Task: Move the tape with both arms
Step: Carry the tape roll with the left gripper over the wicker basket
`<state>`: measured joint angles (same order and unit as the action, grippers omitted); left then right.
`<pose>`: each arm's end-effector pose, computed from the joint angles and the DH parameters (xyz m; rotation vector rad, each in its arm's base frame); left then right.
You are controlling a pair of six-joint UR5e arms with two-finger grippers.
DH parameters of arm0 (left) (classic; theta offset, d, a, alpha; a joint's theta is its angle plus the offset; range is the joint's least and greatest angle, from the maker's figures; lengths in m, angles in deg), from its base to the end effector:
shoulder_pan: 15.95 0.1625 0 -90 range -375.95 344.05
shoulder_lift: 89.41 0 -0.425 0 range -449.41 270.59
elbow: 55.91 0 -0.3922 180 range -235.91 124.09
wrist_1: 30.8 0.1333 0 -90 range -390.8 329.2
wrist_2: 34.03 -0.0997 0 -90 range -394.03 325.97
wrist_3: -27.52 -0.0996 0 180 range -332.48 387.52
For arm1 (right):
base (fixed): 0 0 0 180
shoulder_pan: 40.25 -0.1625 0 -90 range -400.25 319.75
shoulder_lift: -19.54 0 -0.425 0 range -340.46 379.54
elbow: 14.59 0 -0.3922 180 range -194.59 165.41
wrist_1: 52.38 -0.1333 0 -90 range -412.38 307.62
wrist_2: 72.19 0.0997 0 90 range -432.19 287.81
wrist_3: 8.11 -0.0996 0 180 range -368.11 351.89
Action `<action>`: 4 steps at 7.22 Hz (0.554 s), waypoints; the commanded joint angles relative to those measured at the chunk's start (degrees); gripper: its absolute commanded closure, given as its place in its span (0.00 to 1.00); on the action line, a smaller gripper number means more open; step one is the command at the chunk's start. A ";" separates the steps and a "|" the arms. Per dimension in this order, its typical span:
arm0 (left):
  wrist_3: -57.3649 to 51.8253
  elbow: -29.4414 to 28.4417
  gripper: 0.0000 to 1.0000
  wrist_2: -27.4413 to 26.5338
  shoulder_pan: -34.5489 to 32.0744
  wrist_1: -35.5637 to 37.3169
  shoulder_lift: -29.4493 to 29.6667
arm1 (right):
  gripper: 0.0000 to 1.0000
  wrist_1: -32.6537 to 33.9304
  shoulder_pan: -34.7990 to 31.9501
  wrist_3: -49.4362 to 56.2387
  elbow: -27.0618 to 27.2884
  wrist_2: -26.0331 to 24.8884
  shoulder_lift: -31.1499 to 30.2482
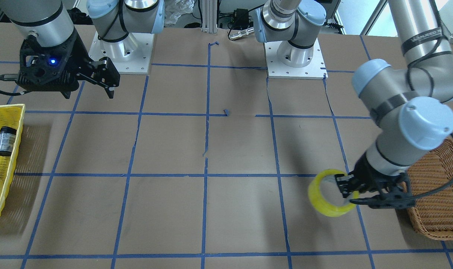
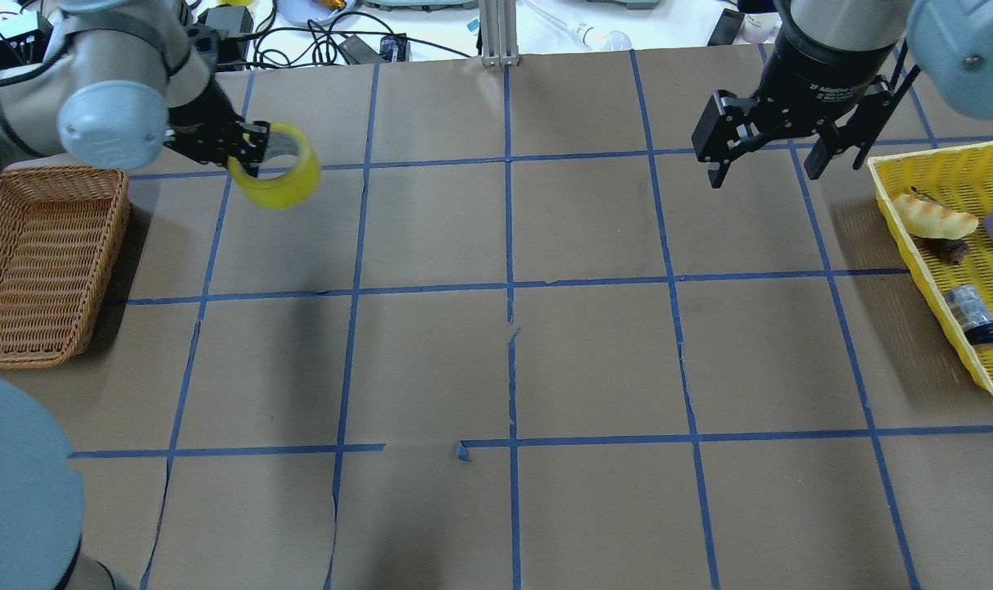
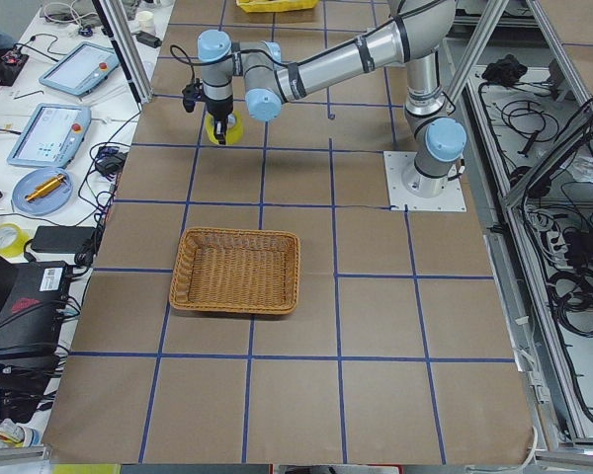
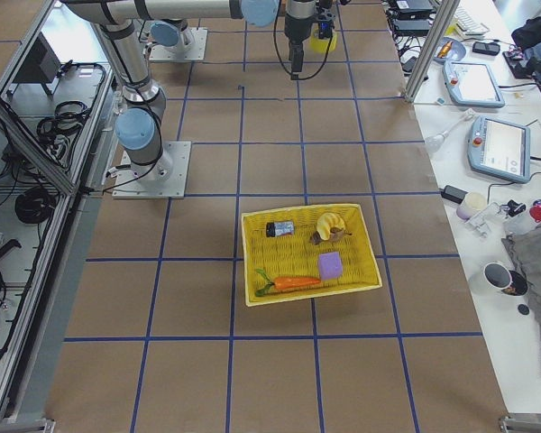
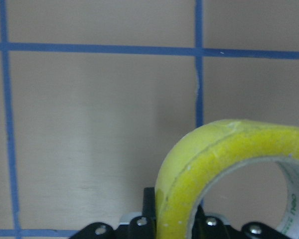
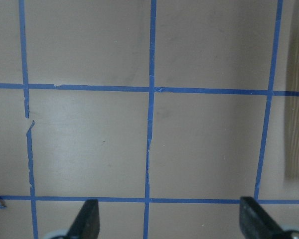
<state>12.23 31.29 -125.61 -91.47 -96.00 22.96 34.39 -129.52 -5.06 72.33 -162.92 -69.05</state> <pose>0.0335 -0.6520 0.3341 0.0199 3.0889 -0.1254 0.1257 -0.5011 0.4965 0.0636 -3.1288 -0.0432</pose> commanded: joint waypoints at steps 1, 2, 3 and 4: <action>-24.22 -1.15 0.94 0.00 15.42 0.50 1.62 | 0.00 0.07 -0.03 0.02 0.00 3.51 0.00; -32.96 -2.99 0.94 0.87 21.49 1.46 3.28 | 0.00 0.07 -0.03 0.20 0.00 3.19 0.00; -37.31 -5.70 0.94 1.49 25.21 1.47 5.47 | 0.00 -0.02 0.06 0.11 0.00 2.75 0.00; -41.27 -7.29 0.94 1.84 27.42 1.82 8.63 | 0.00 -0.02 0.06 -0.06 0.09 2.40 0.00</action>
<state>-23.06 26.28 -124.33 -67.95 -94.57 28.27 34.40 -129.50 -4.97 72.35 -160.16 -69.05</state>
